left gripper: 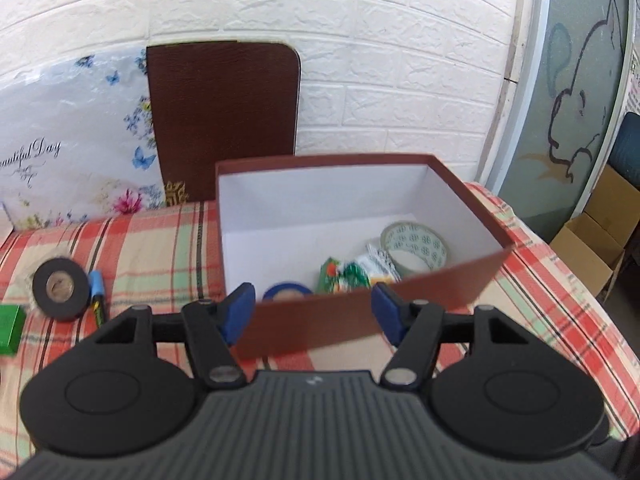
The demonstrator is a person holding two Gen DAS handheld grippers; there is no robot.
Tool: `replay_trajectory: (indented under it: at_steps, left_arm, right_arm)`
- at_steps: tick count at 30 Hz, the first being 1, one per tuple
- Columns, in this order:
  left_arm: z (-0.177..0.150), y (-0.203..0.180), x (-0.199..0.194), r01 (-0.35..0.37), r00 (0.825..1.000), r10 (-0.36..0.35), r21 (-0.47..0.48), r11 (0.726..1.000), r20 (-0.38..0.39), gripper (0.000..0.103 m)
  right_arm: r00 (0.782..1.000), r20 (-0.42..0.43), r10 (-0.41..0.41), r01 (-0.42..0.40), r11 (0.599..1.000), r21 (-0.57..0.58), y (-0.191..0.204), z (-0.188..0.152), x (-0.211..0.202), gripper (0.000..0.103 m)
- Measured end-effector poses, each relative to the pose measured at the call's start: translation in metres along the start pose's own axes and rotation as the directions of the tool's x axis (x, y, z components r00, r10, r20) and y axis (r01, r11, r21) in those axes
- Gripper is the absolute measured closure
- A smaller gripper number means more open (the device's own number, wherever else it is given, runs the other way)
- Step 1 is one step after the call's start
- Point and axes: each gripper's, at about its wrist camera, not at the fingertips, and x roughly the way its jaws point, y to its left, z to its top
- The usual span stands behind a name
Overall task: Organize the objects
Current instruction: 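Lower the snack packet into the brown box and open the left tool, then move the left tool toward the red tape roll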
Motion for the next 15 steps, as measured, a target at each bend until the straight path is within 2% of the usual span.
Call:
replay_trajectory:
  at_steps: [3,5,10,12,15]
  left_arm:
    - [-0.016,0.004,-0.015,-0.006,1.0,0.006,0.0,1.0,-0.025,0.037]
    - [-0.026,0.007,-0.021,-0.027,0.999,0.028,0.008,1.0,-0.043,0.037]
    - [-0.044,0.029,-0.033,-0.076,0.994,0.074,-0.026,0.997,-0.078,0.036]
    - [-0.05,0.042,-0.037,-0.102,0.992,0.098,-0.046,0.994,-0.081,0.036]
    - [-0.06,0.062,-0.042,-0.139,0.987,0.133,-0.076,0.987,-0.088,0.036]
  right_arm:
    - [0.997,-0.083,0.005,-0.003,1.0,0.025,0.001,-0.02,-0.007,0.034]
    - [0.995,-0.098,-0.001,0.005,0.999,0.047,0.008,-0.026,-0.023,0.035]
    - [0.994,-0.064,-0.083,0.091,0.986,0.139,0.005,-0.01,-0.043,0.036]
    - [0.996,-0.043,-0.083,0.089,0.984,0.157,0.008,-0.001,-0.049,0.035]
    - [0.997,-0.054,-0.055,0.06,0.993,0.1,0.028,0.003,-0.047,0.036]
